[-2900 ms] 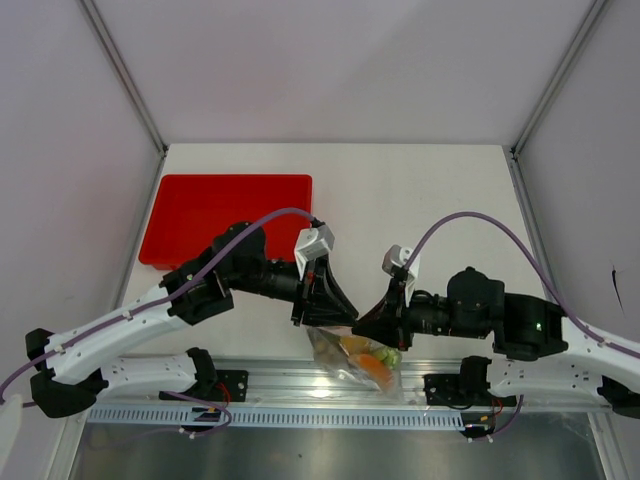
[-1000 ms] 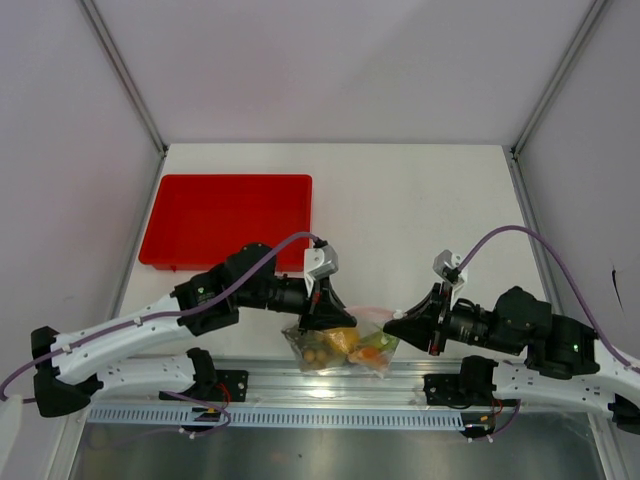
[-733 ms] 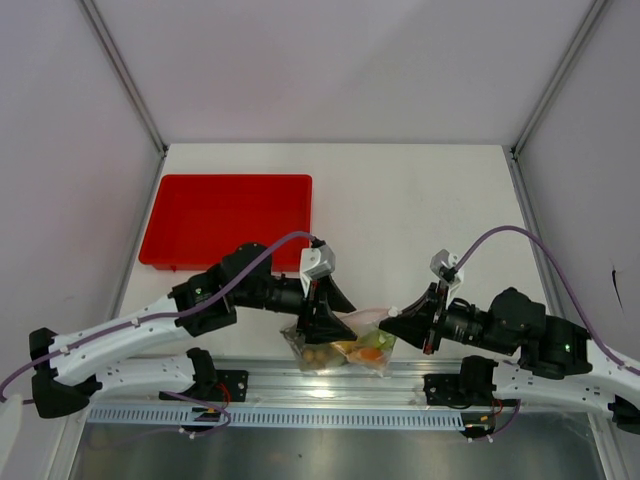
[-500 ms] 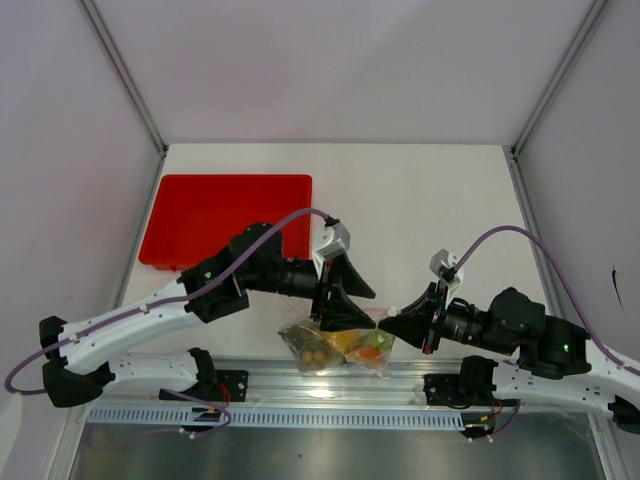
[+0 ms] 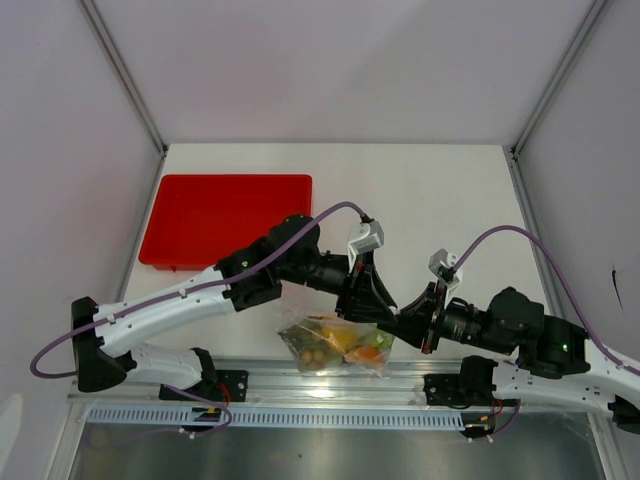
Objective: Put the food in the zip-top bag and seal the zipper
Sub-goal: Zip the zipper food storage bag at the center of the board.
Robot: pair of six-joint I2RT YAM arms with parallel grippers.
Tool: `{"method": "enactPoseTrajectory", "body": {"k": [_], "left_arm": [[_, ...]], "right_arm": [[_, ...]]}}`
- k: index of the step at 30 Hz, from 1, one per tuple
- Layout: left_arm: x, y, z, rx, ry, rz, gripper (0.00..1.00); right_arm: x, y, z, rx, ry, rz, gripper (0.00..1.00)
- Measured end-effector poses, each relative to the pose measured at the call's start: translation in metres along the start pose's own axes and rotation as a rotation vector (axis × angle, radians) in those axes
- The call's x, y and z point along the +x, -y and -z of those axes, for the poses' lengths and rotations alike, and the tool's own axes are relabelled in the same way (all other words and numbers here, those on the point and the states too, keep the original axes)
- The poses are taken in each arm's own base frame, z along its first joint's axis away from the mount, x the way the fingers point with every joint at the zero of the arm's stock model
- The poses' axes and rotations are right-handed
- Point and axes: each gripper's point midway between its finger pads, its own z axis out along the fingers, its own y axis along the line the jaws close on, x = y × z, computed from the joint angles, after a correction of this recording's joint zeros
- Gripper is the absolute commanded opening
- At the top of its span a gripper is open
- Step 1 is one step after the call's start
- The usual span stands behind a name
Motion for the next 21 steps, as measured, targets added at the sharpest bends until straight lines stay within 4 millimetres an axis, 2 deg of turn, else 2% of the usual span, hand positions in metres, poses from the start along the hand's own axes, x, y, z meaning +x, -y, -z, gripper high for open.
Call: {"method": "enactPoseTrajectory", "body": {"k": [5,6,9,21], "left_arm": [[-0.003,0.003,0.000,0.013,0.002,0.002,0.20],[-0.003,0.003,0.001,0.012,0.002,0.003,0.13],[-0.004,0.004,0.002,0.015,0.003,0.002,0.01],[-0.007,-0.008,0.004,-0.061,0.023,0.014,0.01]], "right_arm": [[0.000,-0.001,0.000,-0.007,0.000,0.003,0.00],[0.000,-0.001,0.000,-0.007,-0.001,0.003,0.00],[0.000,0.000,0.000,0.000,-0.001,0.003,0.00],[-0.007,0.016,-0.003,0.097,0.045,-0.033,0.00]]}}
